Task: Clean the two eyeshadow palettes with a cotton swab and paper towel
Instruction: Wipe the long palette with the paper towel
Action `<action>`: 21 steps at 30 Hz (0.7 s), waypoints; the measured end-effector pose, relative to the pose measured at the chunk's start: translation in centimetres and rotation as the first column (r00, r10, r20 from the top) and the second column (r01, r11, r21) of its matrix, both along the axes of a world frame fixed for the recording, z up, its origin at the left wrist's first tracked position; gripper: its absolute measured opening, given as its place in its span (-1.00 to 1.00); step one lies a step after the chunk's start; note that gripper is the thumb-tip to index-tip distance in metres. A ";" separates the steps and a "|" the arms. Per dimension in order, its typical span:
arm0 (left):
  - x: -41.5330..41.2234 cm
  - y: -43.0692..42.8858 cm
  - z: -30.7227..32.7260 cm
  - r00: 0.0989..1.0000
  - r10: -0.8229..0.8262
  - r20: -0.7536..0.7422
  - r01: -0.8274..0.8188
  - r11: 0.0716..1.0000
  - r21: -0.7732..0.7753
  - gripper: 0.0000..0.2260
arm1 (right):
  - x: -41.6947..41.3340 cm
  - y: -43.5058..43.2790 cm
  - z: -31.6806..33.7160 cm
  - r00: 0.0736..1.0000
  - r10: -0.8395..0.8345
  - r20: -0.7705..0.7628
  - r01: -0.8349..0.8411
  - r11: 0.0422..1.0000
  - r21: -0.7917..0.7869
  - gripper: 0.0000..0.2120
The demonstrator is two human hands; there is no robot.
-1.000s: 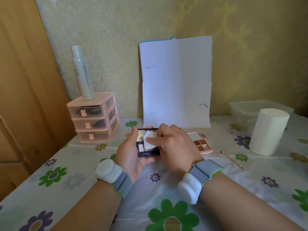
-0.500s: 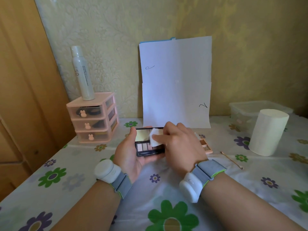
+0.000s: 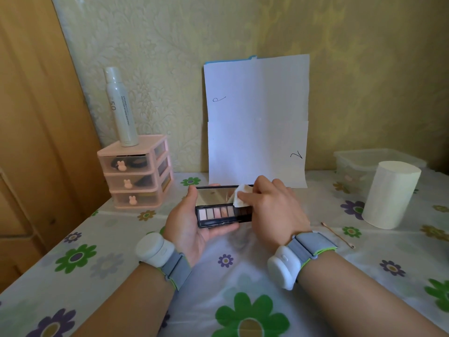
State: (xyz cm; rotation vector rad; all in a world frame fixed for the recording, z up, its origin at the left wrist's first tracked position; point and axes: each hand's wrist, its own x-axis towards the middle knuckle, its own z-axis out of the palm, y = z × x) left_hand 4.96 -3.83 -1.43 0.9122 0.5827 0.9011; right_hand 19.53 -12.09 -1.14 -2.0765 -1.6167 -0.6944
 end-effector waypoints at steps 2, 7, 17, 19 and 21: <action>0.1 0.0 0.0 1.000 0.005 0.003 -0.005 1.000 -0.002 -0.52 | -0.1 0.0 -0.1 1.000 0.015 -0.013 -0.015 1.000 0.000 -0.65; 0.0 0.1 -0.2 0.999 -0.008 0.032 0.008 1.000 -0.007 -0.51 | -1.4 0.6 -0.2 0.987 0.160 -0.010 -0.159 0.986 0.046 -0.70; -0.1 0.2 -0.1 0.999 0.028 0.015 -0.028 1.000 0.014 -0.51 | -1.1 0.5 -0.4 0.982 0.164 -0.094 -0.161 0.986 0.046 -0.60; -0.1 0.3 -0.1 1.000 0.026 0.018 -0.026 0.999 0.018 -0.50 | -1.2 0.6 -0.3 0.985 0.154 -0.081 -0.149 0.987 0.056 -0.59; -0.2 0.3 0.0 1.000 0.026 0.010 -0.026 0.999 0.028 -0.51 | -0.5 0.5 -0.3 0.994 0.093 -0.056 -0.090 0.995 0.053 -0.59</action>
